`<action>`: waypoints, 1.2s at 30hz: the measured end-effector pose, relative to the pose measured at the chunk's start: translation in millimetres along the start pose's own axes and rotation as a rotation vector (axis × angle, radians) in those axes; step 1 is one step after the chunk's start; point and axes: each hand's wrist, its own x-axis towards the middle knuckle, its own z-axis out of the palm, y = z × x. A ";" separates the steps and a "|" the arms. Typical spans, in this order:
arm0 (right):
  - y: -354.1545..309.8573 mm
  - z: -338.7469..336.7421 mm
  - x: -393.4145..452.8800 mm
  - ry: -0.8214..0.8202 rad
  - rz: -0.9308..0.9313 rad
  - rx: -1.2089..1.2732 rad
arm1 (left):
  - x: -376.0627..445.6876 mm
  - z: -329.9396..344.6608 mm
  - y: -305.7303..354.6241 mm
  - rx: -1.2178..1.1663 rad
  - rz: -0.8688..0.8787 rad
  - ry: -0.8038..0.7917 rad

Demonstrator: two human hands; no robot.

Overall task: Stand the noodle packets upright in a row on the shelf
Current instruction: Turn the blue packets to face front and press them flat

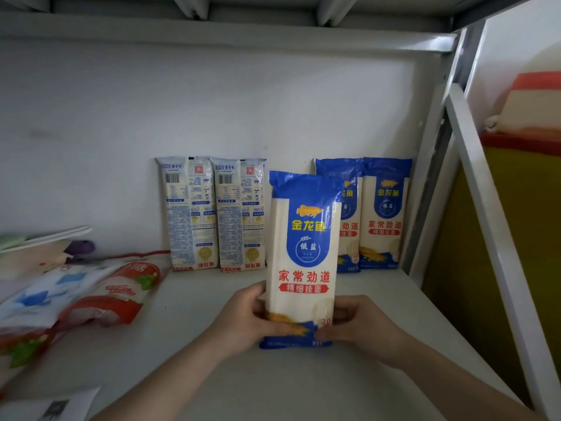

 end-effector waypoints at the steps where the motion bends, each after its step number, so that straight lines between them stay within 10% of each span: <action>1: 1.1 -1.8 5.3 0.016 -0.002 0.010 | 4.2 -1.9 2.0 0.004 0.009 0.008; 36: 4.9 -33.9 138.3 0.483 0.039 -0.165 | 132.5 -3.6 -35.6 -0.090 0.121 0.349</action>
